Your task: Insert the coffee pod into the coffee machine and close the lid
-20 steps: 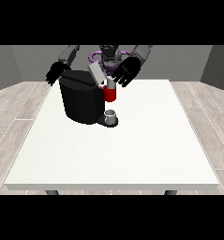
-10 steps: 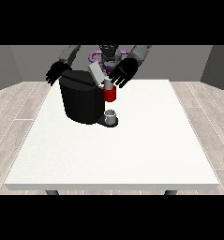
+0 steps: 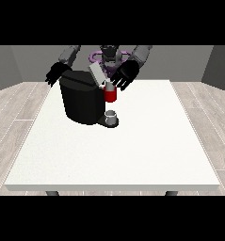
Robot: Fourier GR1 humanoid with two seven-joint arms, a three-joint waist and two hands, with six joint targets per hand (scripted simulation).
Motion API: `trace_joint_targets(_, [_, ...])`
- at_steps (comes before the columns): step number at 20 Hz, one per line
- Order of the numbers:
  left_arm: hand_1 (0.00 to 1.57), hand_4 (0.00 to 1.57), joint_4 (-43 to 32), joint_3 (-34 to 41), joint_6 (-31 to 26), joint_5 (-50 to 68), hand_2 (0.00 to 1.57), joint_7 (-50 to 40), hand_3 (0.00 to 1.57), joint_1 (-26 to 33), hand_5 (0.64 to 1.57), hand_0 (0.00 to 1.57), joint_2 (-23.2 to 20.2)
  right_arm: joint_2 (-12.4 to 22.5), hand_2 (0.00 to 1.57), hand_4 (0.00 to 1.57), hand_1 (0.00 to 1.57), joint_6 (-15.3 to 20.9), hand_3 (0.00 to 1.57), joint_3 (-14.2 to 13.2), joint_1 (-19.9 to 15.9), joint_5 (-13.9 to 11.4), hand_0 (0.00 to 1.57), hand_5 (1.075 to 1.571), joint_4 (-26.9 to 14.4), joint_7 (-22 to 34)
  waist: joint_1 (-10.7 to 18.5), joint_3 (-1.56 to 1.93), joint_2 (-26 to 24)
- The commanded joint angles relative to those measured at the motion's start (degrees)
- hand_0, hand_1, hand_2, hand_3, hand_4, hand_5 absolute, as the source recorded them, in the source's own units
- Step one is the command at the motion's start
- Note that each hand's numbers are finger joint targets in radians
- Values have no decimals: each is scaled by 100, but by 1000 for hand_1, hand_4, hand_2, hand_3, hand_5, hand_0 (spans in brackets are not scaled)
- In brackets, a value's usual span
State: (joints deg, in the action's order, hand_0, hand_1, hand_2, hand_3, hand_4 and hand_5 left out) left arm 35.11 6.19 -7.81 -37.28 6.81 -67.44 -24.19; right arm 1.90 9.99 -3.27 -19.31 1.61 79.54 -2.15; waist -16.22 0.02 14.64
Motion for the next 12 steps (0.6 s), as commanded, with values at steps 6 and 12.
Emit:
trace_joint_targets(6, [1220, 481, -49, 13, -32, -38, 1266, -135, 1167, -60, 1571, 1220, 130, 129, 0, 418, 0, -89, 0, -148, -18, 69, 0, 1571, -197, -149, 9, 0, 128])
trace_joint_targets(12, [1129, 443, 13, -129, 59, -189, 1167, -160, 1028, 55, 1571, 1129, 293, -39, 0, 401, 0, -103, 0, -29, 214, 27, 0, 1571, -311, -549, 58, 1, 16])
